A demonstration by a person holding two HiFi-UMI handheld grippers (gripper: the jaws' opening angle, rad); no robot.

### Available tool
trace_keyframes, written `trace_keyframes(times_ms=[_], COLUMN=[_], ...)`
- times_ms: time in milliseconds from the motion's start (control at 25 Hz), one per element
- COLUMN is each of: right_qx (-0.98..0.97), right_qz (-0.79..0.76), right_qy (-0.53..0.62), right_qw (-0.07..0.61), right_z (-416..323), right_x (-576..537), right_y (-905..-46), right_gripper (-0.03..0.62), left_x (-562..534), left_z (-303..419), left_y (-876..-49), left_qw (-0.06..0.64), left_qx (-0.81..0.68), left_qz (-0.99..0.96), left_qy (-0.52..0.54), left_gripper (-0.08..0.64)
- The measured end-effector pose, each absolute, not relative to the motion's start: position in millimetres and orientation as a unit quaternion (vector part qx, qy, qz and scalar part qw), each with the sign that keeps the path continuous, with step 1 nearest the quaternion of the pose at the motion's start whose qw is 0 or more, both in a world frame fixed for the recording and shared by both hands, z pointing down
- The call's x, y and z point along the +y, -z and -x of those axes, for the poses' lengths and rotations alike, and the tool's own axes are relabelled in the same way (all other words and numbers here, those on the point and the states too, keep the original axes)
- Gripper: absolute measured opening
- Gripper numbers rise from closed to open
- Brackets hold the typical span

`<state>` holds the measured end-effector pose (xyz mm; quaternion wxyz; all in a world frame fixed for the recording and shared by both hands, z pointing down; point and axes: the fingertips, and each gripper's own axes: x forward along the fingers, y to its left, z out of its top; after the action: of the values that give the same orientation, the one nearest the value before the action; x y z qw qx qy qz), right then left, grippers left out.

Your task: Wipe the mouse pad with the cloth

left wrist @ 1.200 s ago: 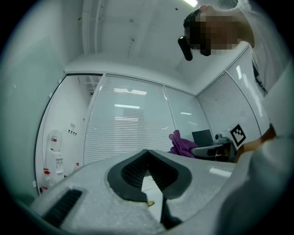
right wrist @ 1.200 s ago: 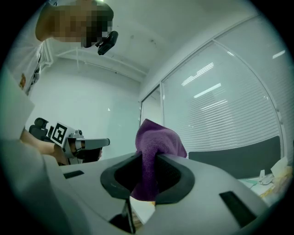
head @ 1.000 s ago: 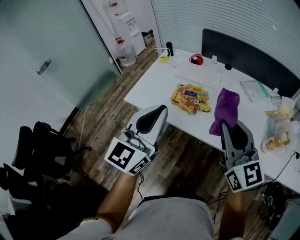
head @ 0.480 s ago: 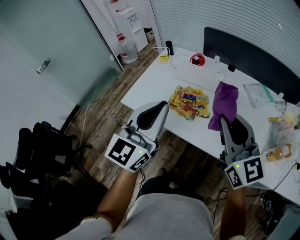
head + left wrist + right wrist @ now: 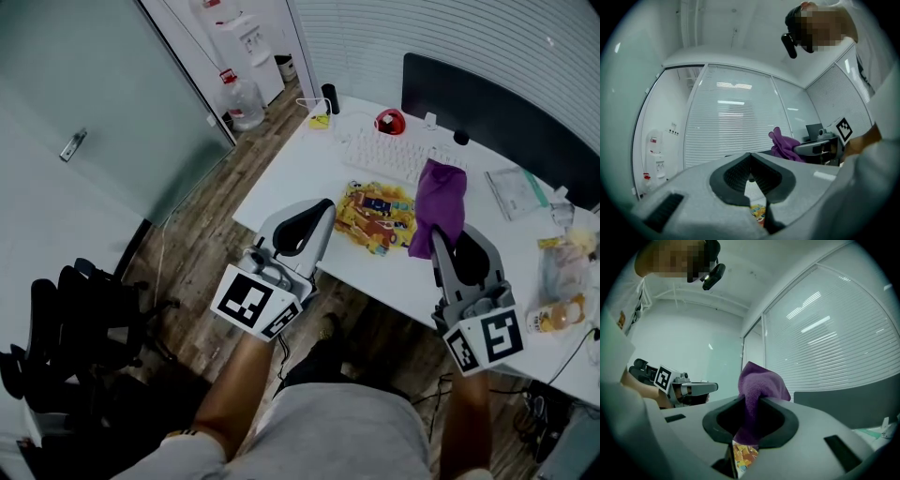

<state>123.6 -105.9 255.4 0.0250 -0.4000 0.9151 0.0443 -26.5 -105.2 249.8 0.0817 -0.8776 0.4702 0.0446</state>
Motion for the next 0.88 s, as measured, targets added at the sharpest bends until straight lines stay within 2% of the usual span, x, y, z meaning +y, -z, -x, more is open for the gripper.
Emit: trace_keyframes(times_ms=[560, 880], right_qx=[0.901, 0.889], right_qz=[0.433, 0.452], right_qy=[-0.031, -0.016], right_qw=[-0.024, -0.075], right_z=[-70.7, -40.0], right_x=[-182.7, -216.0], right_y=[-274.4, -296.1], right_gripper=[0.069, 0.069], left_x=[-189.3, -227.6], left_z=[65.0, 72.2], left_y=[-279.0, -312.0], left_qw=[0.064, 0.056], left_qx=[0.417, 0.361], left_qz=[0.907, 0.930], left_qy=[-0.002, 0.041], left_gripper=[0.015, 0.015])
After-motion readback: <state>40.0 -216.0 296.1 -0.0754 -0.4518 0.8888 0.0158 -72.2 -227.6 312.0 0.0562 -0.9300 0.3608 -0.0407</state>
